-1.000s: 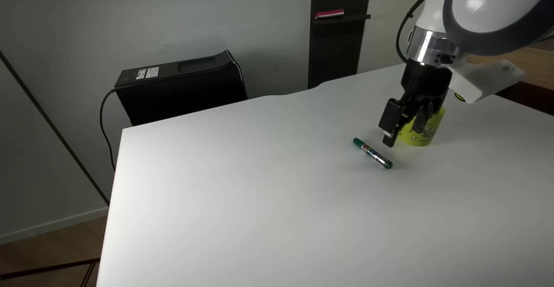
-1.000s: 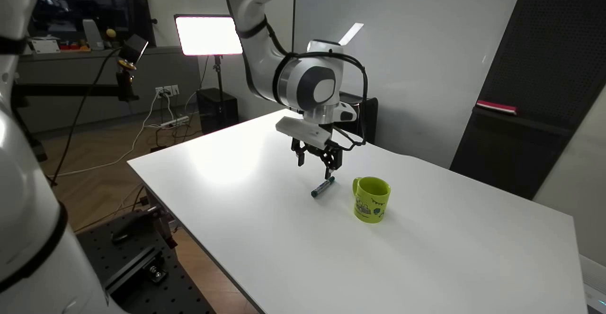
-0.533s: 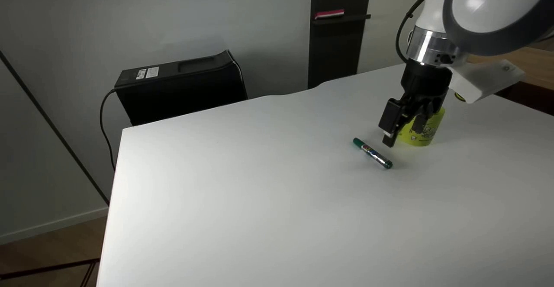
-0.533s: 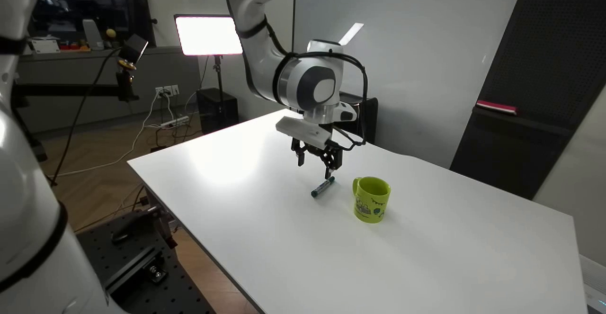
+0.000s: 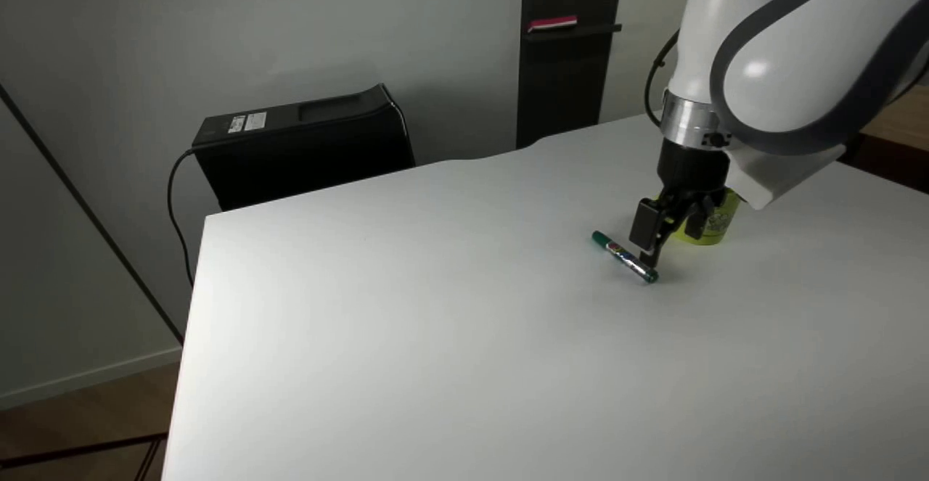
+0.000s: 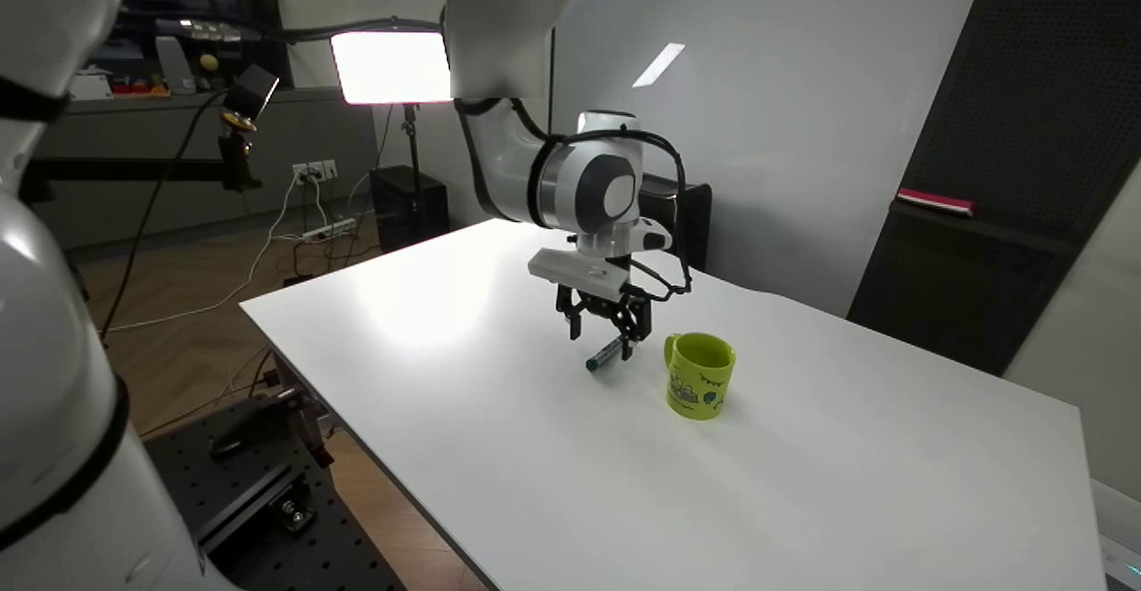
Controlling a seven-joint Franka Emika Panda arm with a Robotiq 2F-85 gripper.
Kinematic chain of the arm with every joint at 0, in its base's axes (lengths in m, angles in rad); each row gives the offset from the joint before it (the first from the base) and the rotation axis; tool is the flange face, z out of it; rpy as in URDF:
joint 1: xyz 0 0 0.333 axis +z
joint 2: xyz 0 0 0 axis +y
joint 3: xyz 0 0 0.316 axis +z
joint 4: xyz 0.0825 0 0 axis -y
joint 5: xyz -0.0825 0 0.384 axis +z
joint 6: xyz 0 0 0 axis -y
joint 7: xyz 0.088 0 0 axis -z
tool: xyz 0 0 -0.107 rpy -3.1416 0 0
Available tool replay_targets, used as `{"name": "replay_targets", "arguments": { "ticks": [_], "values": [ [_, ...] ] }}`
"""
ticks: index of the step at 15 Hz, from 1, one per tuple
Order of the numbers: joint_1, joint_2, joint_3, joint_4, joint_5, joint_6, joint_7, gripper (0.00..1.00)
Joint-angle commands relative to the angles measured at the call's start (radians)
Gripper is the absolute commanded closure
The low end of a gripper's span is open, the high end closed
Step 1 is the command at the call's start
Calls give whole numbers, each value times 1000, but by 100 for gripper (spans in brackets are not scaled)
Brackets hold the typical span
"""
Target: Put the marker in the cup
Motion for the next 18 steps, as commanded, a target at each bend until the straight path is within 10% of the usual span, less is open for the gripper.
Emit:
{"name": "replay_targets", "arguments": {
  "ticks": [1,7,8,18],
  "values": [
    [25,101,-14,121,-13,-39,53,0],
    [53,205,-32,251,-15,-80,82,0],
    [58,217,-36,268,-15,-86,89,25],
    [48,270,-51,394,0,-254,137,89]
  ]
}}
